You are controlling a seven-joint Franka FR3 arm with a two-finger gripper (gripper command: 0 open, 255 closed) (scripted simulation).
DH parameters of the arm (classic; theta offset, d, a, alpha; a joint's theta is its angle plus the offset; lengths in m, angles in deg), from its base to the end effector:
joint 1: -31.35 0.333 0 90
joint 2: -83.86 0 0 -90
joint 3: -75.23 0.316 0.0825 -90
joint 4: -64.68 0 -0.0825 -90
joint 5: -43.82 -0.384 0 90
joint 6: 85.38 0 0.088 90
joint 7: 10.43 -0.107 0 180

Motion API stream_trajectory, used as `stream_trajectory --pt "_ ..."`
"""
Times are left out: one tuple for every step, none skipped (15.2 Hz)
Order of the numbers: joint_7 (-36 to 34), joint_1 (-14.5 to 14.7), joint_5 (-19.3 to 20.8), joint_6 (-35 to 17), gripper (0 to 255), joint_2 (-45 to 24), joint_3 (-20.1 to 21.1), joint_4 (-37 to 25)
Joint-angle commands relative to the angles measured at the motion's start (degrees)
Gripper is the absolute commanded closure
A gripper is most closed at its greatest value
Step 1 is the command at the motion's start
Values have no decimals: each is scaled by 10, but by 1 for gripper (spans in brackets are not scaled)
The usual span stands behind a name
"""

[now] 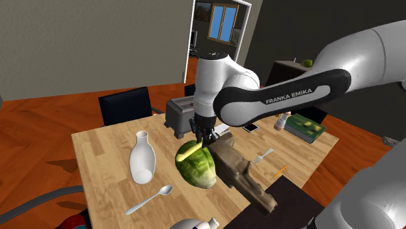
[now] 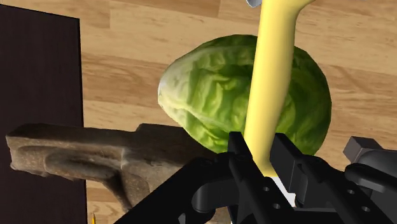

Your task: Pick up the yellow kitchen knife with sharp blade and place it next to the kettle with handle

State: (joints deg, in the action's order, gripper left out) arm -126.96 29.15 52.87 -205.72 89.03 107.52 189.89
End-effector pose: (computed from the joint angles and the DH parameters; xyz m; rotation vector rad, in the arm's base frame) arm 0.4499 0.2558 0.4214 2.3158 -2.0109 0.2664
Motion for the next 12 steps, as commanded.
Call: stream_trajectory --pt "-38 12 13 11 255 -26 19 -27" --pt "-55 18 21 17 255 -40 27 -41" --pt "-73 24 30 24 255 -54 35 -57" --pt "-91 32 39 31 255 -70 42 -73" --pt "-109 40 49 39 255 -86 48 -89" --pt "-126 48 59 47 255 -102 54 -107" --pt "-143 57 70 55 255 -120 60 -125" --pt "-160 68 80 64 255 -137 64 -144" --pt "-177 80 91 74 255 -156 67 -164" --pt "-193 92 102 84 255 -174 70 -185" --pt "-208 105 113 94 255 -193 71 -206" --pt "-222 120 124 105 255 -212 73 -229"
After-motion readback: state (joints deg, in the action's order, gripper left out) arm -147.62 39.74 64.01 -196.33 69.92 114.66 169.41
